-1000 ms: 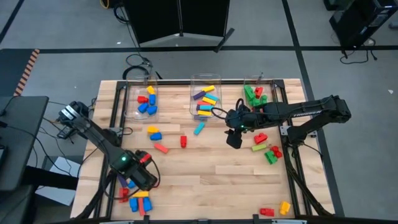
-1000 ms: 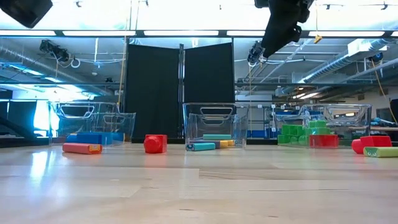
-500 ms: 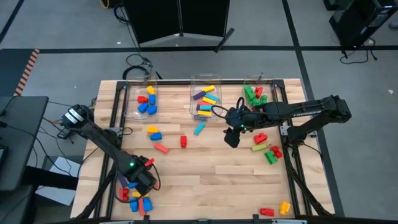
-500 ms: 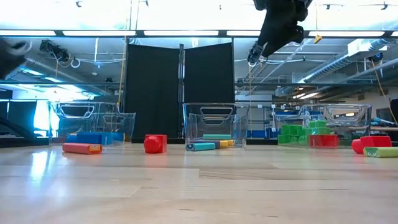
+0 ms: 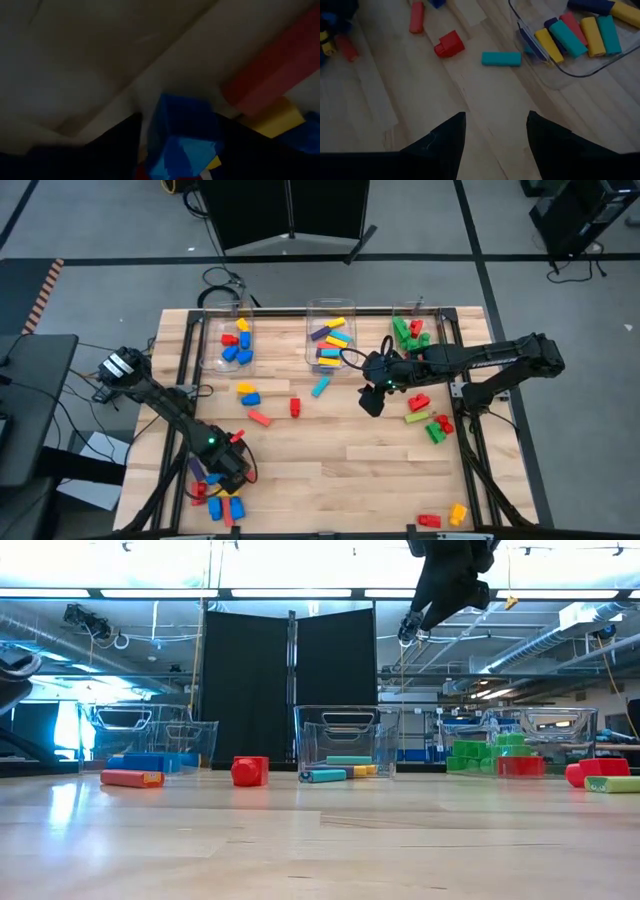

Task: Sort blocks by size
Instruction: Put the blue 1 stud game piece into the left transparent bin

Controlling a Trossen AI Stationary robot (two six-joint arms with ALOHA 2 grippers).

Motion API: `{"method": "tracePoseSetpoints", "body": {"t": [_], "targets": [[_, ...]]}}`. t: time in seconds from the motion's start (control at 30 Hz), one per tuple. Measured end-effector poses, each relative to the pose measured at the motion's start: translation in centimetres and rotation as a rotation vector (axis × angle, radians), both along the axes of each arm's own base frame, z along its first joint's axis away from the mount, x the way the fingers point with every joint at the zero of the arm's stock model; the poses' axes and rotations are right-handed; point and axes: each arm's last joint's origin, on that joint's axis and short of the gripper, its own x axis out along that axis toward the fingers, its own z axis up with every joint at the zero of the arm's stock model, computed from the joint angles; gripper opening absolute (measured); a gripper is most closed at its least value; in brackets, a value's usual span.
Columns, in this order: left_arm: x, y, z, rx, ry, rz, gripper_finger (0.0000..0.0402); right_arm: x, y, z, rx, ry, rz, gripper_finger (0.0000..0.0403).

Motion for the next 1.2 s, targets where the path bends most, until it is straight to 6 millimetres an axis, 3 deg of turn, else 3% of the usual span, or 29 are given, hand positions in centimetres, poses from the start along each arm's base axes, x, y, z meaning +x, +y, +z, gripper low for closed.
{"method": "tracePoseSetpoints", "body": {"t": [0.33,0.63,0.97,1.2], "targets": [[-0.2,0.0,-0.1,-0.020,0.031,-0.023,0.0134,0.0,0.0,0.0,-0.006,0.001,0.003,0.0216],[1.1,-0.9,1.7,0.006,-0.029,0.015,0.0134,0.0,0.0,0.0,-0.022,0.006,0.025,0.0216],[3.5,-2.0,6.4,0.117,-0.179,0.147,0.0134,0.0,0.5,0.0,-0.060,0.017,0.101,0.0216],[4.8,-0.4,9.7,0.186,-0.291,0.177,0.0135,-0.5,2.1,-3.2,-0.014,0.074,0.250,0.0216]]}}
